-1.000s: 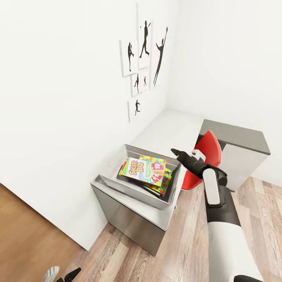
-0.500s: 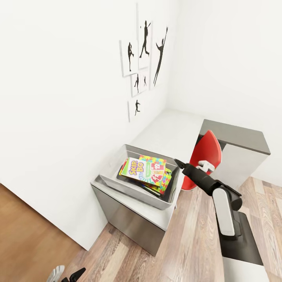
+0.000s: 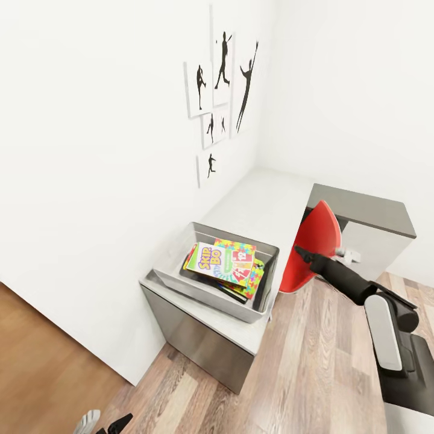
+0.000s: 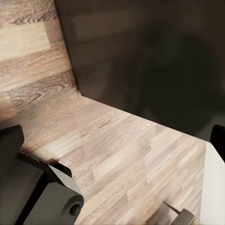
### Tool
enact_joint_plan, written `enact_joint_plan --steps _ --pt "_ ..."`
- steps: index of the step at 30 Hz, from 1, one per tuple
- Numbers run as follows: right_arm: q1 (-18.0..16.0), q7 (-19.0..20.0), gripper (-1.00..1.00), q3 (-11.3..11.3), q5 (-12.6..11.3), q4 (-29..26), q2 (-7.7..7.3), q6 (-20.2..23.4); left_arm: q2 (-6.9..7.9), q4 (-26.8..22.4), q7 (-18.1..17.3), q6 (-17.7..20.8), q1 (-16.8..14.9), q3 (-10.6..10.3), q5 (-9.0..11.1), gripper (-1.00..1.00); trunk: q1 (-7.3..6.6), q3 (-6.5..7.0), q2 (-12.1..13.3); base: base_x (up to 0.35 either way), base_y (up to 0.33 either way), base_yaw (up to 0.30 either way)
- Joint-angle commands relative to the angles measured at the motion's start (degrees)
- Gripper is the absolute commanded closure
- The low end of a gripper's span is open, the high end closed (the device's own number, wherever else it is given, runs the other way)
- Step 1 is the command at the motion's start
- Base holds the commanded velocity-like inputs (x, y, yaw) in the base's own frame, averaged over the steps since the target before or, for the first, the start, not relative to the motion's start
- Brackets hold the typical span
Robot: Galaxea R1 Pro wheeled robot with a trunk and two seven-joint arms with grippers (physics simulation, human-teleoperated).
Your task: Put all the toys in the child's room - the three board games (two on the bed and one on the table), the two jigsaw puzzles on the table, and the tennis ball on the table - inside the toy box on the table in the child's room.
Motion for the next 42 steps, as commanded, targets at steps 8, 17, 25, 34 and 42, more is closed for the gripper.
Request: enact_joint_plan --steps 8,17,25,34,42 --pt "3.24 0.84 -1.0 -6.1 0.32 -0.04 -3.34 3.05 0.04 0.83 -0.02 0.41 -0.01 0.1 0.25 -1.0 0.04 0.18 -0.1 0.0 0.0 -0.059" --pt "11.05 0.78 -1.0 -9.05 1.64 0.62 -9.04 7.29 0.49 4.65 -0.06 -0.02 -0.01 0.28 0.2 -1.0 0.04 0.87 -0.1 0.0 0.0 -0.046" --pt "20.07 0.95 -1.0 -9.56 2.96 5.27 -12.91 8.25 1.05 7.56 0.29 -0.62 0.21 0.56 -0.32 -1.0 0.04 1.58 -0.1 0.0 0.0 -0.01" --pt "24.94 1.17 -1.0 -8.41 4.65 16.15 -13.68 7.38 1.76 14.59 0.5 -1.9 0.08 0.72 -4.32 -1.0 0.04 2.4 -0.1 0.0 0.0 -0.033" --pt "26.29 1.27 -1.0 1.8 9.98 31.09 -13.59 0.63 3.17 20.77 1.08 -6.07 -0.01 0.85 -8.26 -1.0 0.04 3.14 -0.1 0.0 0.0 -0.06"
